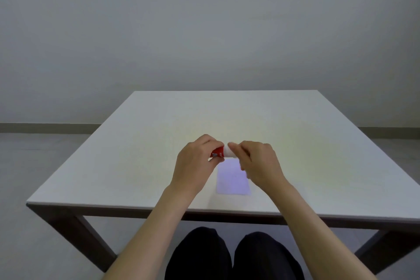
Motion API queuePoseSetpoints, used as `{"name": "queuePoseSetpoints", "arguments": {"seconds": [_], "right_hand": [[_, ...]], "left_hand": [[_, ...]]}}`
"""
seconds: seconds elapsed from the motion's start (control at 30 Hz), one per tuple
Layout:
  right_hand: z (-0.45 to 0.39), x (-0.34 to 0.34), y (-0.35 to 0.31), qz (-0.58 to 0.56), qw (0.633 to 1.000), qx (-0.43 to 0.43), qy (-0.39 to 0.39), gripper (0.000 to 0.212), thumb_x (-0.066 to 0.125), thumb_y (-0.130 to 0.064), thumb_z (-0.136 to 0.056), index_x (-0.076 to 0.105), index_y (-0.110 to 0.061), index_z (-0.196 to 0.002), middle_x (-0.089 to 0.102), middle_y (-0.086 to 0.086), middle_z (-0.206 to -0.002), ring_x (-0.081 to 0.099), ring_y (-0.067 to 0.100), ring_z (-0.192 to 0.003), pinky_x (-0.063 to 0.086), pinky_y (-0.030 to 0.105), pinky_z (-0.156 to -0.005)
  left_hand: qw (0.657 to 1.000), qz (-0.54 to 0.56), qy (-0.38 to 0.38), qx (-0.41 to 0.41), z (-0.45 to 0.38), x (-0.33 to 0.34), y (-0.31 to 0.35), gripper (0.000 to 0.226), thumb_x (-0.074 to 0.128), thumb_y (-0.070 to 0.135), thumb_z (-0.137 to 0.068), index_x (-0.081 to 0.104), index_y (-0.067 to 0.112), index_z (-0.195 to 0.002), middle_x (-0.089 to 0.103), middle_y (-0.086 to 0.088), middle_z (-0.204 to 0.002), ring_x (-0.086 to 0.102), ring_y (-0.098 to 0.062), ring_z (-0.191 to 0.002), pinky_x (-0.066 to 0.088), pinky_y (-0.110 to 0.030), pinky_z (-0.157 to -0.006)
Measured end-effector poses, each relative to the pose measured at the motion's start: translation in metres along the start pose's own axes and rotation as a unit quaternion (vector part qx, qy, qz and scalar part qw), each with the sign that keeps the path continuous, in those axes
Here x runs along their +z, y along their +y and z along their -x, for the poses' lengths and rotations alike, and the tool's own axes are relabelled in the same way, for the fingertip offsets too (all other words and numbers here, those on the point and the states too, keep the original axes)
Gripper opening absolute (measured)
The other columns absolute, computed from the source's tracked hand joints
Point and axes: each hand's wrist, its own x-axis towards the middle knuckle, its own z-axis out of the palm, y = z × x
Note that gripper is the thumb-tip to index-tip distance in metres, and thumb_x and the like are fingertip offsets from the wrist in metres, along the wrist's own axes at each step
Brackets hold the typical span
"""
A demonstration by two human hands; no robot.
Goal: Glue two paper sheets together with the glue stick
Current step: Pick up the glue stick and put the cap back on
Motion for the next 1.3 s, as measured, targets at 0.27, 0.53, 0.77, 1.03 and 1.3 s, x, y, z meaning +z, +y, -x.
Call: {"name": "queuePoseSetpoints", "arguments": {"seconds": [0.27, 0.53, 0.77, 1.03, 1.3], "right_hand": [[0.005, 0.004, 0.006, -0.074, 0.995, -0.058, 0.036, 0.023, 0.049, -0.043, -0.092, 0.053, -0.022, -0.102, 0.055, -0.012, -0.072, 0.048, 0.014, -0.050, 0.039, 0.030, -0.053], [0.011, -0.001, 0.012, -0.022, 0.996, -0.079, 0.024, 0.029, 0.055, -0.040, -0.090, 0.050, -0.027, -0.116, 0.059, -0.014, -0.083, 0.059, 0.012, -0.063, 0.048, 0.030, -0.060], [0.011, -0.008, 0.015, -0.032, 0.997, -0.051, 0.038, 0.038, 0.046, -0.057, -0.086, 0.060, -0.026, -0.104, 0.059, -0.016, -0.071, 0.057, 0.011, -0.057, 0.044, 0.027, -0.057], [0.004, -0.007, 0.014, 0.024, 0.993, 0.019, 0.115, 0.068, 0.031, -0.051, -0.095, 0.058, 0.004, -0.067, 0.059, 0.021, -0.059, 0.053, 0.035, -0.059, 0.033, 0.033, -0.053], [0.017, -0.014, 0.033, -0.030, 0.991, 0.024, 0.126, 0.041, 0.050, -0.028, -0.095, 0.059, -0.003, -0.065, 0.046, -0.002, -0.042, 0.038, 0.019, -0.044, 0.033, 0.030, -0.050]], "left_hand": [[1.000, -0.002, 0.010, 0.004, -0.005, -0.004, 0.004, 0.018, 0.070, 0.022, -0.079, 0.070, 0.023, -0.097, 0.067, 0.009, -0.094, 0.063, -0.014, -0.078, 0.050, -0.027, -0.068], [1.000, -0.016, 0.012, 0.009, -0.004, 0.001, 0.003, 0.018, 0.069, 0.025, -0.081, 0.070, 0.024, -0.098, 0.066, 0.010, -0.096, 0.063, -0.015, -0.078, 0.047, -0.025, -0.066], [1.000, -0.005, 0.016, 0.009, -0.003, 0.008, 0.005, 0.017, 0.070, 0.025, -0.080, 0.070, 0.025, -0.097, 0.066, 0.012, -0.095, 0.063, -0.012, -0.076, 0.044, -0.020, -0.065], [0.997, 0.030, 0.070, 0.006, -0.020, 0.008, -0.001, 0.019, 0.074, 0.025, -0.075, 0.070, 0.017, -0.092, 0.069, 0.003, -0.082, 0.061, -0.017, -0.070, 0.046, -0.028, -0.062], [0.951, 0.170, 0.103, -0.238, -0.061, 0.013, -0.053, 0.015, 0.071, 0.020, -0.079, 0.059, 0.011, -0.078, 0.065, 0.002, -0.065, 0.058, -0.009, -0.061, 0.037, -0.009, -0.052]]}}
